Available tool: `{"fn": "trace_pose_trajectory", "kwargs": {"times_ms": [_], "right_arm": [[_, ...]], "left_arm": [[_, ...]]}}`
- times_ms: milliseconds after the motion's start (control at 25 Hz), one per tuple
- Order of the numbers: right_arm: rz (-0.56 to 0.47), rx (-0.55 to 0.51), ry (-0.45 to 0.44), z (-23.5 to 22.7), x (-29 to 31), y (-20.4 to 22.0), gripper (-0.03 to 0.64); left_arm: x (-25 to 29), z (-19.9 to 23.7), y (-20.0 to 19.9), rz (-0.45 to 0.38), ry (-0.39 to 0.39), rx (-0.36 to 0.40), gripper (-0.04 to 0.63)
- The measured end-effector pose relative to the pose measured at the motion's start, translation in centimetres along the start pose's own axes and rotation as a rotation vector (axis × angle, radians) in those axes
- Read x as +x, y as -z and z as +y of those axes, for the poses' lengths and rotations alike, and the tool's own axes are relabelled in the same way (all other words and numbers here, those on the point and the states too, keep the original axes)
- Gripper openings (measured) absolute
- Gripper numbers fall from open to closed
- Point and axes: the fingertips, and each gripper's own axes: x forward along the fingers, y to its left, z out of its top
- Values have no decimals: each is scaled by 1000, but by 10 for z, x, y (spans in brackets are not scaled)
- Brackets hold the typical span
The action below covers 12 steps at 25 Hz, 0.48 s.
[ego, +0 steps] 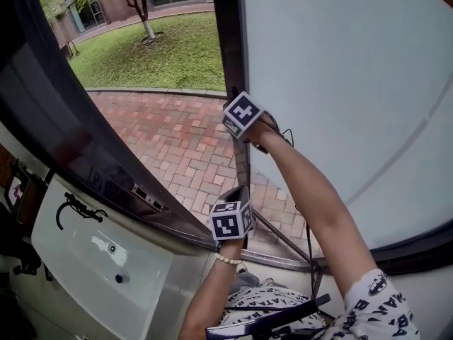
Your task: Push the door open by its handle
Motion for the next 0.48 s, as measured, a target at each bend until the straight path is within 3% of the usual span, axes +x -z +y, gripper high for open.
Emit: {"fn": "trace_pose_trajectory", "kwargs": {"times_ms": [160,480], "right_arm": [[23,48,64,-49,-2,14,12],[19,172,168,-142,-9,33,11]], "left_arm": [[25,-10,-7,24,65,31,0],[62,-10,-20,68,111,86,1]]}}
